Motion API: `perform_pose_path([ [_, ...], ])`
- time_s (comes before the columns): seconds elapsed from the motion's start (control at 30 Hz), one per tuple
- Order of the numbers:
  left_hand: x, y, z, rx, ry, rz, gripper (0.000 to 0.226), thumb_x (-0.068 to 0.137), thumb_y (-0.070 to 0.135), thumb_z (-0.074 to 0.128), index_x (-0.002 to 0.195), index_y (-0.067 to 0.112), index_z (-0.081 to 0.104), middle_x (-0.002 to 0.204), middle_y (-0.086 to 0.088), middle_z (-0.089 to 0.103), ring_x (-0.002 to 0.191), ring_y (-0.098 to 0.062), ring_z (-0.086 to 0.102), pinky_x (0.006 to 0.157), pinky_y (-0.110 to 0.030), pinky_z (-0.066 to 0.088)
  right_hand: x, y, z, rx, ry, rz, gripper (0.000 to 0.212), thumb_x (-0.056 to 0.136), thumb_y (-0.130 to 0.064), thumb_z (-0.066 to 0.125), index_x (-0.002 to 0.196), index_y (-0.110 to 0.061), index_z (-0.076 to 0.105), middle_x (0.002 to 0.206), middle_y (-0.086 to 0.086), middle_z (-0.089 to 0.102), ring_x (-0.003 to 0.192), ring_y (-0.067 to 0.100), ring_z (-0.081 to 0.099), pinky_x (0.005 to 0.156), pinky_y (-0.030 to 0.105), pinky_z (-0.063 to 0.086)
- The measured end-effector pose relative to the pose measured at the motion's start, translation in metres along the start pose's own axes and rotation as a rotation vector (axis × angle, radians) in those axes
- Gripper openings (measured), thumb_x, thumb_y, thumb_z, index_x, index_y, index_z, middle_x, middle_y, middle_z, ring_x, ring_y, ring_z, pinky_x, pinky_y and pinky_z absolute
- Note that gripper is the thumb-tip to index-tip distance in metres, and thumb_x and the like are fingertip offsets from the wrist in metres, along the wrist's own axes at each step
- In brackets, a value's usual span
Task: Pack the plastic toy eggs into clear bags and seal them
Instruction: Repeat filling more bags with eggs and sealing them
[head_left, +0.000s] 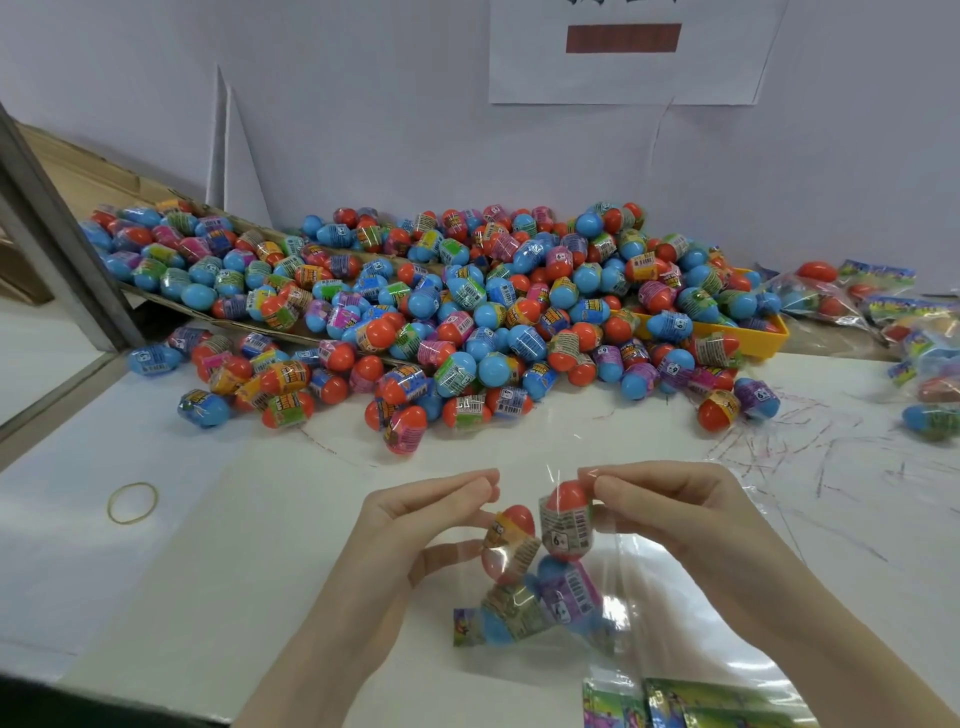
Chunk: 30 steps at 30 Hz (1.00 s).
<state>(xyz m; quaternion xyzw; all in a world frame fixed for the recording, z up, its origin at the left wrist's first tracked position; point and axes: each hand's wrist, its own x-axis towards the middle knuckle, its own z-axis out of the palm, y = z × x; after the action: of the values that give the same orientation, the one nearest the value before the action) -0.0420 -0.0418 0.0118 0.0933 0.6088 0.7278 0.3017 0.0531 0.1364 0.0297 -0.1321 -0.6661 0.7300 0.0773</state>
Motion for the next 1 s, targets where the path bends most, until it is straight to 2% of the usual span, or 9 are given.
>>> perform_pose_path([
  [0.1, 0.002, 0.001, -0.005, 0.040, -0.047, -0.024, 0.033, 0.047, 0.035, 0.071, 0.076, 0.019, 0.078, 0.085, 0.000, 0.074, 0.071, -0.008, 0.068, 0.056, -0.019, 0.052, 0.001, -0.003, -0.004, -0.001, -0.028, 0.014, 0.024, 0.054, -0.022, 0.071, 0.076, -0.015, 0.077, 0.079, 0.013, 0.073, 0.068, 0.017, 0.067, 0.063, 0.019, 0.054],
  [0.23, 0.005, 0.007, -0.014, 0.136, -0.143, -0.039, 0.027, 0.053, 0.031, 0.071, 0.075, 0.017, 0.078, 0.085, 0.002, 0.074, 0.072, -0.007, 0.067, 0.061, -0.019, 0.053, 0.002, -0.006, -0.008, -0.050, -0.096, 0.029, 0.020, 0.053, -0.018, 0.072, 0.073, -0.015, 0.077, 0.075, 0.013, 0.072, 0.066, 0.017, 0.068, 0.063, 0.019, 0.053],
  [0.37, 0.006, 0.013, -0.018, 0.234, -0.171, 0.054, 0.021, 0.054, 0.028, 0.071, 0.073, 0.026, 0.078, 0.070, -0.002, 0.072, 0.065, -0.007, 0.067, 0.057, -0.014, 0.050, 0.005, -0.006, -0.011, -0.089, -0.099, 0.019, 0.021, 0.049, -0.021, 0.073, 0.069, -0.015, 0.077, 0.069, 0.012, 0.071, 0.059, 0.014, 0.066, 0.058, 0.018, 0.052],
  [0.5, 0.008, 0.012, -0.019, 0.214, -0.136, 0.150, 0.019, 0.049, 0.024, 0.073, 0.068, 0.025, 0.078, 0.063, -0.006, 0.071, 0.057, -0.010, 0.066, 0.052, -0.015, 0.050, 0.005, -0.004, -0.010, -0.053, -0.060, -0.021, 0.018, 0.051, -0.016, 0.071, 0.069, -0.014, 0.077, 0.068, 0.013, 0.071, 0.059, 0.016, 0.067, 0.056, 0.018, 0.051],
  [0.67, 0.012, 0.010, -0.024, 0.178, -0.150, 0.136, 0.021, 0.048, 0.011, 0.074, 0.066, 0.021, 0.078, 0.058, -0.007, 0.069, 0.053, -0.015, 0.066, 0.048, -0.018, 0.050, 0.005, -0.002, -0.008, -0.042, -0.064, -0.048, 0.018, 0.052, -0.014, 0.071, 0.068, -0.016, 0.077, 0.070, 0.013, 0.071, 0.060, 0.016, 0.068, 0.055, 0.018, 0.051],
  [0.77, 0.017, 0.009, -0.029, 0.216, -0.219, 0.110, 0.026, 0.047, -0.010, 0.077, 0.058, 0.014, 0.075, 0.057, -0.006, 0.068, 0.055, -0.014, 0.067, 0.049, -0.019, 0.051, 0.005, -0.001, -0.009, -0.049, -0.065, -0.066, 0.019, 0.050, -0.015, 0.071, 0.067, -0.020, 0.077, 0.069, 0.012, 0.072, 0.059, 0.016, 0.068, 0.055, 0.017, 0.051],
  [0.83, 0.019, 0.010, -0.032, 0.210, -0.262, 0.107, 0.016, 0.055, -0.003, 0.069, 0.056, 0.013, 0.075, 0.058, -0.004, 0.068, 0.058, -0.013, 0.068, 0.050, -0.019, 0.051, 0.006, 0.001, -0.010, -0.042, -0.070, -0.080, 0.022, 0.048, -0.016, 0.072, 0.069, -0.021, 0.077, 0.068, 0.012, 0.071, 0.060, 0.017, 0.068, 0.056, 0.018, 0.051],
  [0.93, 0.021, 0.013, -0.036, 0.200, -0.341, 0.105, 0.008, 0.051, 0.010, 0.074, 0.058, 0.014, 0.075, 0.063, -0.005, 0.071, 0.065, -0.017, 0.070, 0.055, -0.020, 0.053, 0.006, 0.003, -0.012, -0.026, -0.079, -0.108, 0.020, 0.049, -0.013, 0.071, 0.067, -0.020, 0.077, 0.067, 0.011, 0.071, 0.060, 0.018, 0.069, 0.055, 0.019, 0.052],
  [1.0, 0.023, 0.014, -0.039, 0.229, -0.357, 0.110, 0.011, 0.052, 0.006, 0.073, 0.057, 0.016, 0.075, 0.064, -0.005, 0.071, 0.067, -0.018, 0.071, 0.058, -0.020, 0.054, 0.007, 0.004, -0.013, -0.032, -0.099, -0.135, 0.014, 0.051, -0.012, 0.070, 0.062, -0.018, 0.076, 0.063, 0.009, 0.070, 0.058, 0.017, 0.068, 0.055, 0.019, 0.052],
])
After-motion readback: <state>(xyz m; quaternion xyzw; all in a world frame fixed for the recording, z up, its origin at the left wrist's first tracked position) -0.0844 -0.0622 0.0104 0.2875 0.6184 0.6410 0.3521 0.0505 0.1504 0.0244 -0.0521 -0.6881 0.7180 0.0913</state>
